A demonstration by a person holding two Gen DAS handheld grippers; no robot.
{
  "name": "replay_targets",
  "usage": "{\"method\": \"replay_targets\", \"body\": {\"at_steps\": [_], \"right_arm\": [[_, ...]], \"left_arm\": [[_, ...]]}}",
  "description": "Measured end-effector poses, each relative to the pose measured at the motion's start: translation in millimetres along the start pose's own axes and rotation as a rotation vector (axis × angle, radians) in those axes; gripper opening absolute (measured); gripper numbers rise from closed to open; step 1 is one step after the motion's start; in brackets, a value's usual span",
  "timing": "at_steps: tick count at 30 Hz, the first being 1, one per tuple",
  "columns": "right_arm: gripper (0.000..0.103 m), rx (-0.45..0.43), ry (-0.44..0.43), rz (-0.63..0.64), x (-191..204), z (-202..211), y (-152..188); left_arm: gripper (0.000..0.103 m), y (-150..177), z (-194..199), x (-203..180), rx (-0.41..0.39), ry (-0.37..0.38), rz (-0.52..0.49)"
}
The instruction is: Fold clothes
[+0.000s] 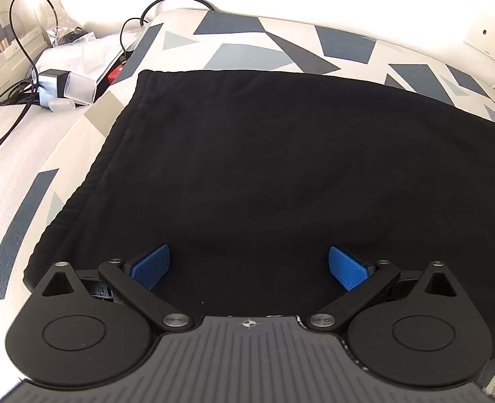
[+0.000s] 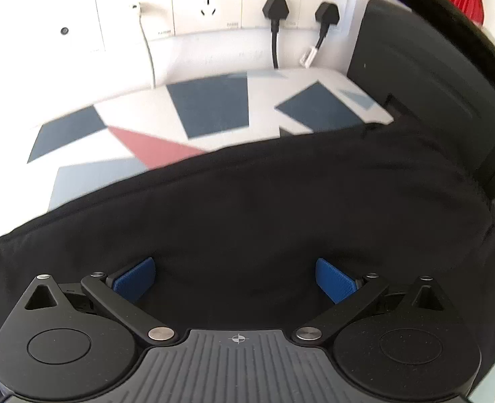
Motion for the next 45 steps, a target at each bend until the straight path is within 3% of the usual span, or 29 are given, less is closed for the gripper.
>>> {"method": "replay_targets", "body": {"at_steps": [1, 5, 12, 14, 16, 25, 28, 32, 37, 43, 45], "right_arm": [[0.091, -0.003, -0.012, -0.013, -0.5, 10.5, 4.1], [0.102, -0.175, -0.090, -0.056, -2.9, 79.0, 38.1], [0.102, -0.043, -0.048, 0.156, 19.2, 103.4, 152.4], [0.102, -0.075, -0.044, 0.147, 9.6, 109.0, 171.6], [0.101, -0.091, -0.071, 0.016, -11.5, 113.7, 182.6], [0.101, -0.101, 0.055, -0.101, -20.1, 122.3, 184.6], [0.101, -0.165, 0.150, -0.164, -15.6, 135.4, 177.9], [0.102, -0.334, -0.023, -0.340, -5.1, 150.1, 152.8], [0.102, -0.262, 0.008, -0.075, 43.0, 128.9, 144.3], [0.102, -0.195, -0.130, -0.010, 85.5, 112.4, 140.4], [0.102, -0.151, -0.114, 0.047, 100.1, 107.1, 141.8]], "left_arm": [[0.103, -0.2, -0.2, 0.0, 0.001, 0.001, -0.001], [0.103, -0.8, -1.4, 0.3, 0.003, 0.010, -0.005], [0.103, -3.1, -3.8, -0.3, 0.015, 0.024, -0.024], [0.103, -3.5, -3.9, -1.2, 0.012, 0.024, -0.036], [0.103, -4.0, -3.9, -2.2, 0.008, 0.025, -0.048], [0.103, -4.2, -5.3, -1.7, 0.010, 0.041, -0.053], [0.103, -4.5, -5.6, -1.8, 0.014, 0.041, -0.051], [0.103, -6.3, -6.4, -2.4, 0.018, 0.042, -0.050], [0.103, -6.1, -6.4, -1.7, 0.012, 0.043, -0.049], [0.103, -5.1, -5.7, -0.8, 0.003, 0.045, -0.051], [0.103, -5.6, -5.9, -0.7, 0.005, 0.048, -0.053]]}}
Point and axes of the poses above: each gripper's, at about its wrist camera, not at the fingertips, and z roughly against the way its jaws point, x to its left, y to its underside, the point moved 8 cm from there along -z, roughly the way its jaws point, and after that the axes turned 14 degrees about -y, right-handed, at the moved point
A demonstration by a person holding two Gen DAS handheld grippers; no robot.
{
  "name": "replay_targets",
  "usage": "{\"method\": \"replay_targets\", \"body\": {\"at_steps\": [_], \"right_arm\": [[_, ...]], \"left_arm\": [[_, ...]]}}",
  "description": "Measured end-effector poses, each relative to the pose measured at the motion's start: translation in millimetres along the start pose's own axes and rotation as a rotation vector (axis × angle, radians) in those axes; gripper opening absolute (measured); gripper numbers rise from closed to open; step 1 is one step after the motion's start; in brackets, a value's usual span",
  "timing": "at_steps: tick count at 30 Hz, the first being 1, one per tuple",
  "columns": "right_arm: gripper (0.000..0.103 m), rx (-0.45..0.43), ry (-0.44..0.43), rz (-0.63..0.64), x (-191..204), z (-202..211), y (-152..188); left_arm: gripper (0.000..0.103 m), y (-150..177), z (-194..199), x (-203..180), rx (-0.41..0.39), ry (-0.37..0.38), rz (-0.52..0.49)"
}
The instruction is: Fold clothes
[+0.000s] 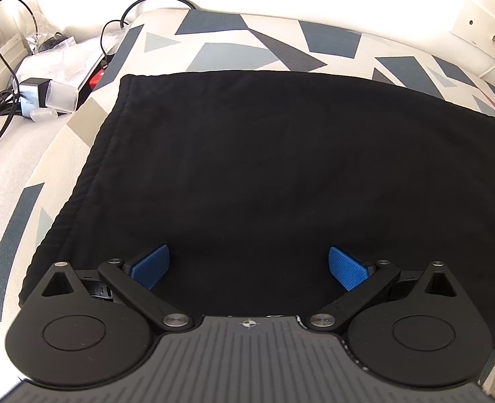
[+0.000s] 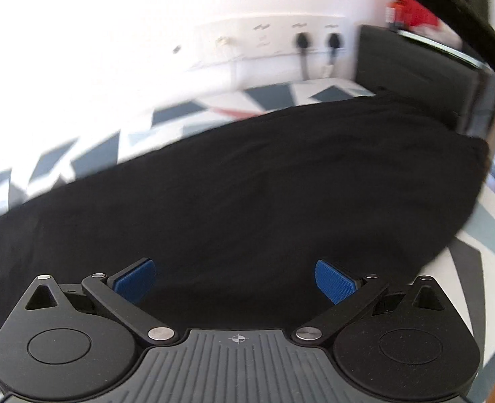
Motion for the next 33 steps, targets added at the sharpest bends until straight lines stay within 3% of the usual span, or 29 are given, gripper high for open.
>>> {"method": "replay_targets", "body": {"at_steps": [6, 33], "right_arm": [[0.102, 0.122, 0.064, 0.041, 7.8, -29.9, 16.4], [0.102, 0.007, 0.025, 0.074, 2.6, -18.3, 31.1]], "left_arm": [[0.103, -0.5, -0.5, -0.4, 0.002, 0.001, -0.002], [0.103, -1.0, 0.1, -1.8, 0.006, -0.011, 0.015]]}}
Point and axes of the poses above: each gripper's, at about its wrist camera, not at the fingertips, and z roughly against the way its jaws point, x to its left, y to its underside, the point moved 8 cm from there along -z, roughly the way its jaws point, and after that the axes turned 14 degrees about -y, right-handed, at the moved point
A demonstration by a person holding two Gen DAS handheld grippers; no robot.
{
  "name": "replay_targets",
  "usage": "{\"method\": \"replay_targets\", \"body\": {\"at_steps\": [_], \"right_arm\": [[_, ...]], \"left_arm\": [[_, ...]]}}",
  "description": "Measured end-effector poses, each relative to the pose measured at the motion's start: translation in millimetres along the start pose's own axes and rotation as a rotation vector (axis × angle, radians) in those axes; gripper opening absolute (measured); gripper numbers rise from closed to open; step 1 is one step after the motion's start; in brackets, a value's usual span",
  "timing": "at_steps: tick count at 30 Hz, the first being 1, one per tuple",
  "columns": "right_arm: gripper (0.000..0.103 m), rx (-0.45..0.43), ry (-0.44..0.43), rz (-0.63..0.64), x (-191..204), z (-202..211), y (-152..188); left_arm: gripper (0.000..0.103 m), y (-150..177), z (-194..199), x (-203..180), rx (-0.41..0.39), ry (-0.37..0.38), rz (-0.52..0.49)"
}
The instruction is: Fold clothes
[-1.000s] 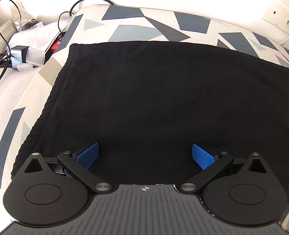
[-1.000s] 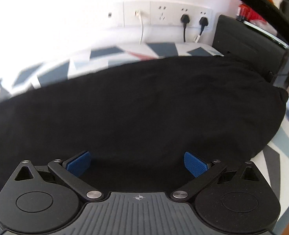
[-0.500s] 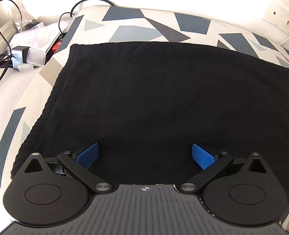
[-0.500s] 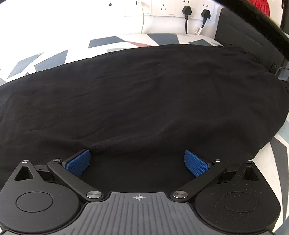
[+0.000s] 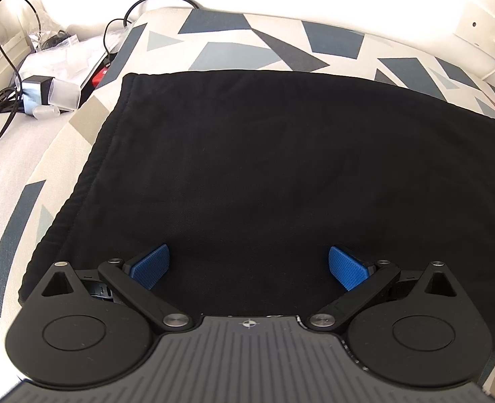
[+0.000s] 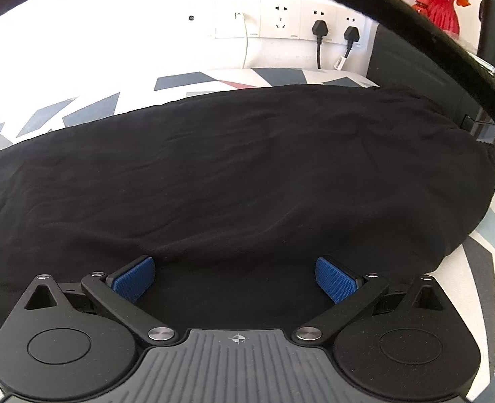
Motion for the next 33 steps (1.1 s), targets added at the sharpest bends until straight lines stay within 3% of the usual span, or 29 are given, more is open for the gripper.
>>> {"method": "replay_targets", "body": {"at_steps": [20, 33], "right_arm": [[0.102, 0.001, 0.002, 0.014, -0.8, -0.9, 1.5], [0.102, 0.088, -0.016, 0.024, 1.8, -6.1, -7.0]], "left_arm": [[0.103, 2.2, 1.6, -0.1, -0.018, -0.009, 0.011], [0.103, 0.9, 1.5, 0.9, 0.008, -0.019, 0.038]]}}
Point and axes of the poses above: each gripper's, at about its wrist camera, not at the fingertips, and z roughly against the way its jaws point, x to its left, y to its underside, the point moved 8 cm from there along -z, roughly the way its jaws point, and after that the axes turned 14 degrees about -y, right-handed, at the moved point
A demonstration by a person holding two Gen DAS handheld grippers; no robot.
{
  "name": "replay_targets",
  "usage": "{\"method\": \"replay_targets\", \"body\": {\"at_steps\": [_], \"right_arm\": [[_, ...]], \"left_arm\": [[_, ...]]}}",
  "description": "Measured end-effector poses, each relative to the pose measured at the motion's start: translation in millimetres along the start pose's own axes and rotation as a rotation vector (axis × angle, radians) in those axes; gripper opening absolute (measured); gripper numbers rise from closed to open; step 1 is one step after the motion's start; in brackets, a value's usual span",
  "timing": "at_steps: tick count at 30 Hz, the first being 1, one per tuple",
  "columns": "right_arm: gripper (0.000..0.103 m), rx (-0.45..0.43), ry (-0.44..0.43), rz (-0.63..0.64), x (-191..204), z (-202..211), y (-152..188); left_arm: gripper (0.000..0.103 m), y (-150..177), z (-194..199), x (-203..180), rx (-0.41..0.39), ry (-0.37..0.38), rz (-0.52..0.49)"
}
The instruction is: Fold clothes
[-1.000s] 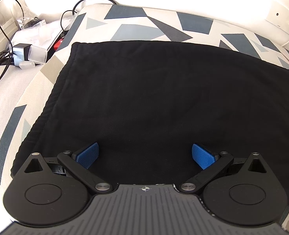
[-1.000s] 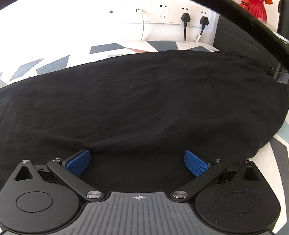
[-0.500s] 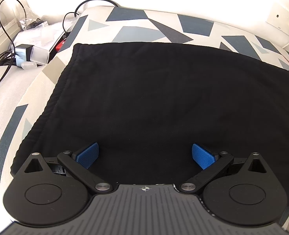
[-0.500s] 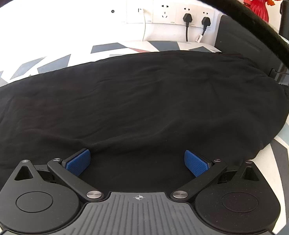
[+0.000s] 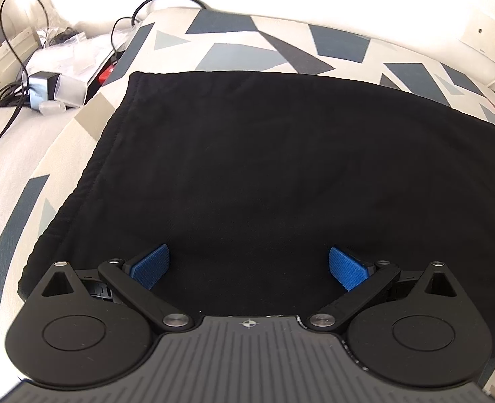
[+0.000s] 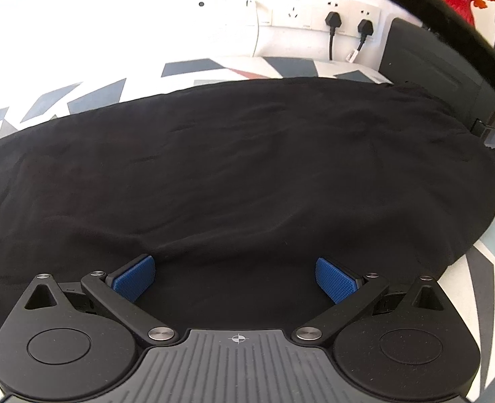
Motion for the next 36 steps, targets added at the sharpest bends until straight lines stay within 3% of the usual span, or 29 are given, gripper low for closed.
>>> {"method": "replay_targets", "body": {"at_steps": [11, 16, 21, 24, 27, 30, 36], "right_arm": [[0.102, 0.054, -0.046, 0.040, -0.8, -0.8, -3.6], [0.102, 0.026, -0.062, 0.054, -2.6, -1.4, -2.7], [0.102, 0.057, -0.064, 0.052, -2.2, -3.0, -5.1], [0.102, 0.072, -0.062, 0.052, -1.8, -4.1, -7.0], [0.102, 0.061, -0.059, 0.056, -2.5, -4.2, -5.9], [0.102, 0.057, -0.053, 0.048, -2.4, -4.7, -4.9], [0.102, 0.072, 0.002, -0.026, 2.4, -2.5, -5.3]], "left_arm": [[0.103, 10.1, 6.2, 2.3, 0.028, -0.055, 0.093], [0.103, 15.0, 9.6, 4.8, 0.044, -0.028, 0.060], [0.103, 28.9, 20.7, 8.7, 0.017, 0.005, 0.036], [0.103, 40.3, 33.7, 12.6, 0.012, 0.055, 0.043], [0.103, 56.1, 51.8, 18.5, 0.004, 0.181, 0.102], [0.103, 74.4, 63.2, 30.0, -0.002, 0.265, 0.188], [0.102, 109.0, 66.4, 47.0, 0.076, 0.423, 0.412]]}}
Point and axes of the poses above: each gripper's, at about its wrist camera, not at the fingertips, and z roughly against the way its jaws point, x to its left, y to its underside, the point moved 8 cm from there along -z, roughly the way its jaws point, and after that the axes turned 14 degrees about -y, right-handed, at the moved point
